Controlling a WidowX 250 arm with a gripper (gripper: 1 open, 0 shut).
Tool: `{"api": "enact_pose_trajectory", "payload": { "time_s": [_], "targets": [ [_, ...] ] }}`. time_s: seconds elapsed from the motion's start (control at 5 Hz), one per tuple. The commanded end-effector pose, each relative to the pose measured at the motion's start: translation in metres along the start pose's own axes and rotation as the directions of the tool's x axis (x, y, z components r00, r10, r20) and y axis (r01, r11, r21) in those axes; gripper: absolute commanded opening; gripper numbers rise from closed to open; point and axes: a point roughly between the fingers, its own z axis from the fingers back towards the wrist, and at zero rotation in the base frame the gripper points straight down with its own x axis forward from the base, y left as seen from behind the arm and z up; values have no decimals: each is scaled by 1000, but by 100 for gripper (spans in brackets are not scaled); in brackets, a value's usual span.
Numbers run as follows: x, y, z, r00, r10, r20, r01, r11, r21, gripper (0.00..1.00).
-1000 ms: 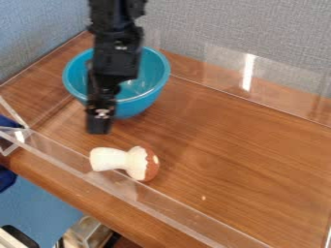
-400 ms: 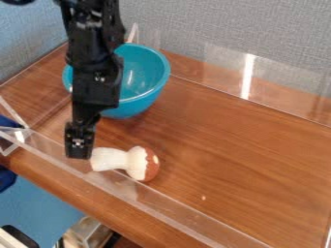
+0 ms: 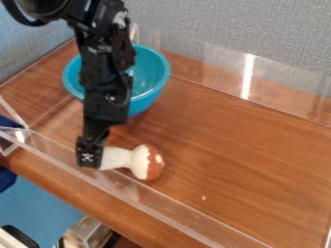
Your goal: Put the mushroom in the blue bowl
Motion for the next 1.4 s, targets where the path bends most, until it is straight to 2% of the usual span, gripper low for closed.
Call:
{"api": "enact_pose_trajectory", "payload": {
  "time_s": [0.0, 0.4, 1.2],
  "targets": [
    [2, -2, 2, 1000, -2, -4, 2, 1000, 23, 100],
    [7, -5, -2, 1000, 5, 0, -5, 999, 31, 100],
    [18, -5, -17, 1000, -3, 30, 2, 1000, 24, 100]
  ]
}}
